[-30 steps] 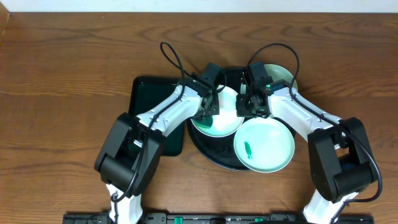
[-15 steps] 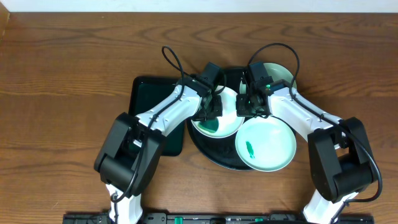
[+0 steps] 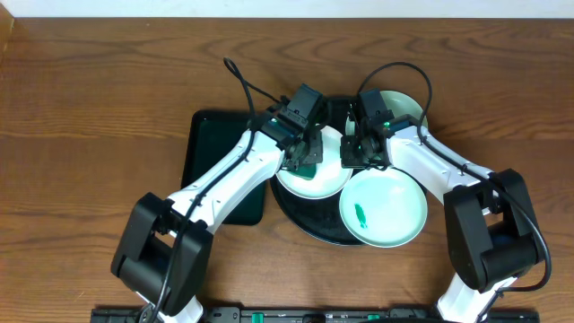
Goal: Clean dirty plates on tray and stack at the side
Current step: 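Keep wiping the upper plate surface with the sponge in left gripper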
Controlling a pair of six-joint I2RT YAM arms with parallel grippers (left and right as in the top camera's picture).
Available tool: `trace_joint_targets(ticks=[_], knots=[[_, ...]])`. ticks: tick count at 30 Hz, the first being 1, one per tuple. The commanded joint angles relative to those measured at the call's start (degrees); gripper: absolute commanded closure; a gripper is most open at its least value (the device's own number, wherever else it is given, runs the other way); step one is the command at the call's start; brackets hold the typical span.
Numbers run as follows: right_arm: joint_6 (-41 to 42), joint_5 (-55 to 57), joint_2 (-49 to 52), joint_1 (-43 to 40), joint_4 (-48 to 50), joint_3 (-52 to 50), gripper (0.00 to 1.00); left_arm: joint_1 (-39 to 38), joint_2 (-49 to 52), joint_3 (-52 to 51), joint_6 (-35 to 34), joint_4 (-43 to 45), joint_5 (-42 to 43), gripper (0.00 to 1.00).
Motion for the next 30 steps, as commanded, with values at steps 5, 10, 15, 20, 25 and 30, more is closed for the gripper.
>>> trace_joint_targets(ticks=[5, 10, 15, 20, 25, 30], knots=[[-0.1, -1.8, 0.5, 1.1, 0.2, -0.2, 0.99, 0.2, 0.3, 0.1, -0.1, -0.1, -7.3, 0.93], [-0.1, -1.8, 0.5, 1.1, 0.2, -0.2, 0.99, 0.2, 0.6, -0.5, -0.1, -0.1, -7.3, 0.93], [-0.1, -1.8, 0.5, 1.1, 0.2, -0.2, 0.99, 0.2, 3.4, -0.5, -0.1, 0.3, -7.3, 0.92], [-0.1, -1.8, 0.5, 1.1, 0.2, -0.2, 0.99, 0.2, 7.8, -0.5, -0.1, 0.5, -7.3, 0.92], [-0.1, -1.8, 0.5, 1.1, 0.2, -0.2, 0.99, 0.2, 11.7, -0.5, -0.3, 0.8, -5.2, 0.93], [-0.1, -1.8, 0.5, 1.1, 0.2, -0.2, 0.99, 0.0, 14.1, -0.5, -0.3, 2.3, 6.1, 0.92]])
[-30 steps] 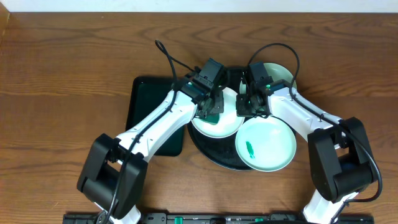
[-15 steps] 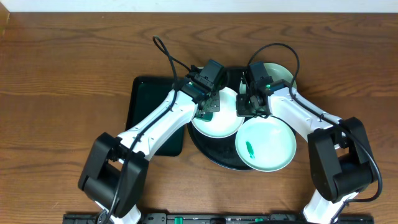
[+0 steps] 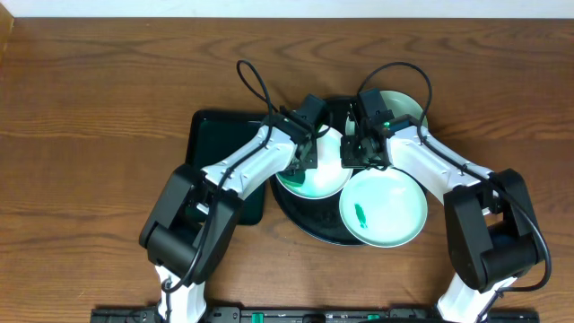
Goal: Clean dirty plates on tray and stack at the side
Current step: 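Keep wiping the upper plate surface with the sponge in left gripper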
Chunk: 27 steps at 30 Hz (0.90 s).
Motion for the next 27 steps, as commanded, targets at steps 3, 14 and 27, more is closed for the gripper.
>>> trace_joint_targets(ticks=[3, 14, 27], knots=[[-0.1, -1.8, 0.5, 1.1, 0.2, -0.2, 0.99, -0.6, 4.1, -0.5, -0.3, 1.0, 15.2, 0.93], [-0.1, -1.8, 0.5, 1.1, 0.2, -0.2, 0.99, -0.7, 3.7, -0.3, -0.3, 4.8, 24.7, 0.92], [-0.1, -1.8, 0.5, 1.1, 0.2, -0.2, 0.99, 0.2, -3.2, 1.1, 0.6, 4.2, 7.4, 0.93]])
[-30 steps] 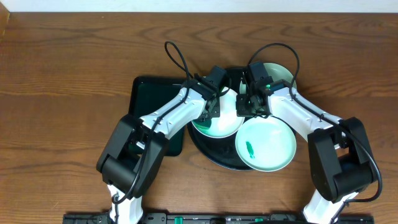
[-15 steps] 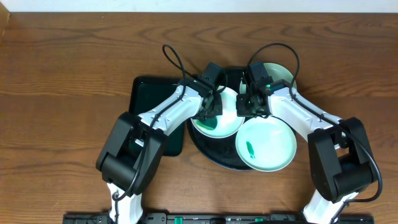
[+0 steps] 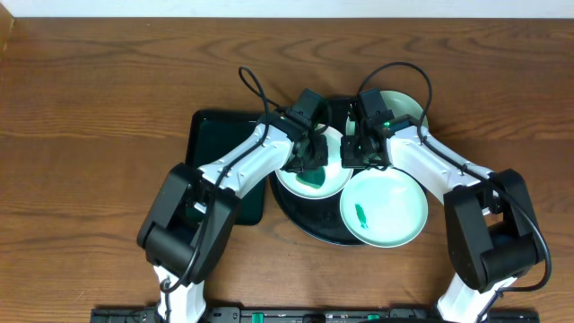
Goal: Clean dirty plates on tray and stack at the side
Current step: 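Keep wiping the upper plate surface with the sponge in left gripper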
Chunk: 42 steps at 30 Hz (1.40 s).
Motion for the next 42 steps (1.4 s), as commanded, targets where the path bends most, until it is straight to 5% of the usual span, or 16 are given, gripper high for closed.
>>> trace_joint_targets(ticks=[1, 9, 18, 36, 42], knots=[[-0.1, -2.1, 0.5, 1.2, 0.3, -0.2, 0.99, -0.6, -2.4, 1.0, 0.6, -0.3, -8.5, 0.93], [-0.1, -2.1, 0.5, 1.2, 0.3, -0.2, 0.99, -0.5, -2.4, 0.9, 1.1, -4.0, -19.9, 0.93], [-0.1, -2.1, 0.5, 1.2, 0.3, -0.2, 0.99, -0.6, -0.8, -0.1, -0.4, -4.8, -19.3, 0.92], [-0.1, -2.1, 0.5, 1.2, 0.3, -0.2, 0.99, -3.1, 4.2, -0.5, -1.5, 1.4, 9.1, 0.92], [-0.1, -2.1, 0.5, 1.2, 0.3, -0.2, 0.99, -3.4, 4.1, -0.5, -1.5, 3.8, 11.8, 0.93]])
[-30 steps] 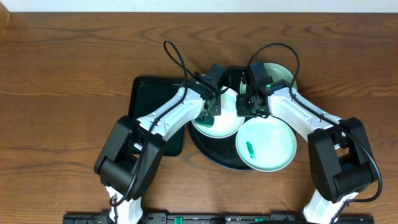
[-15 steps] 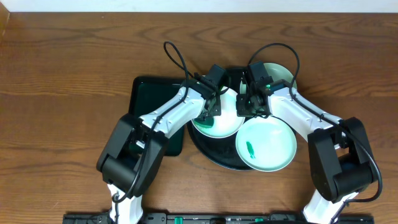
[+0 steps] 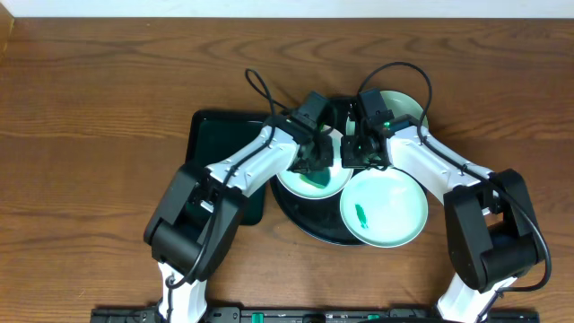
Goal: Clean dirty plates on tray and stack at the side
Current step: 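Keep wiping the upper plate surface with the sponge in left gripper, then carry the sponge back and lower it into the dark green tray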
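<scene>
Three pale mint plates sit on a round black tray (image 3: 300, 222). My left gripper (image 3: 316, 169) is over the left plate (image 3: 294, 187), shut on a green sponge (image 3: 311, 182) that presses on the plate's inside. My right gripper (image 3: 352, 158) rests at that plate's right rim and seems shut on it; its fingers are mostly hidden under the wrist. The front right plate (image 3: 395, 211) carries a green smear (image 3: 360, 215). Behind the right arm, the back plate (image 3: 405, 103) is partly covered.
A dark green rectangular tray (image 3: 211, 148) lies on the wooden table left of the round tray, partly under my left arm. Both arms' cables loop above the round tray's back edge.
My left gripper and the sponge have shifted slightly to the right on the left plate. The right gripper and all the plates are where they were.
The left gripper held the sponge on the left plate's back part, then lower toward its left and middle, then at the middle, and now a little further right. All the while the right gripper stayed at the plate's right rim.
</scene>
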Controlling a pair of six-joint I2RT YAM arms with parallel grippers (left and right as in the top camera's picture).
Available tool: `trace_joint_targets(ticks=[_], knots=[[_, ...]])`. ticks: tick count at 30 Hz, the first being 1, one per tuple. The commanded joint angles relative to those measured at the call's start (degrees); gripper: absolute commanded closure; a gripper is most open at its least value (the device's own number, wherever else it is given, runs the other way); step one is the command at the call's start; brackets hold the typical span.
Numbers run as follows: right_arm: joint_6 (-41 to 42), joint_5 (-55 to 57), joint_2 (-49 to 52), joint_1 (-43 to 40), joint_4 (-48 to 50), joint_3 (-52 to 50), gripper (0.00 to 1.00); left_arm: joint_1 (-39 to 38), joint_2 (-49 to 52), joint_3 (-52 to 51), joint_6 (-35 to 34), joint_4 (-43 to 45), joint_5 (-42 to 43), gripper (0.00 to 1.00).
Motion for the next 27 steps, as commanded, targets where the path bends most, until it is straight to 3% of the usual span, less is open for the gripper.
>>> trace_joint_targets(ticks=[1, 10, 14, 20, 27], knots=[[-0.1, -2.1, 0.5, 1.2, 0.3, -0.2, 0.99, -1.5, 2.1, -0.5, -0.3, 0.2, 8.3, 0.93], [-0.1, -2.1, 0.5, 1.2, 0.3, -0.2, 0.99, -0.6, -3.7, -0.4, 2.0, 0.1, 7.4, 0.93], [-0.1, -2.1, 0.5, 1.2, 0.3, -0.2, 0.99, 0.9, -9.4, -0.4, 2.1, -1.7, 2.1, 0.93], [-0.1, -2.1, 0.5, 1.2, 0.3, -0.2, 0.99, 6.3, -17.9, -0.4, 4.0, -10.1, -5.9, 0.93], [-0.1, -2.1, 0.5, 1.2, 0.3, -0.2, 0.99, 13.0, -20.3, -0.4, 5.4, -21.8, -13.6, 0.93]])
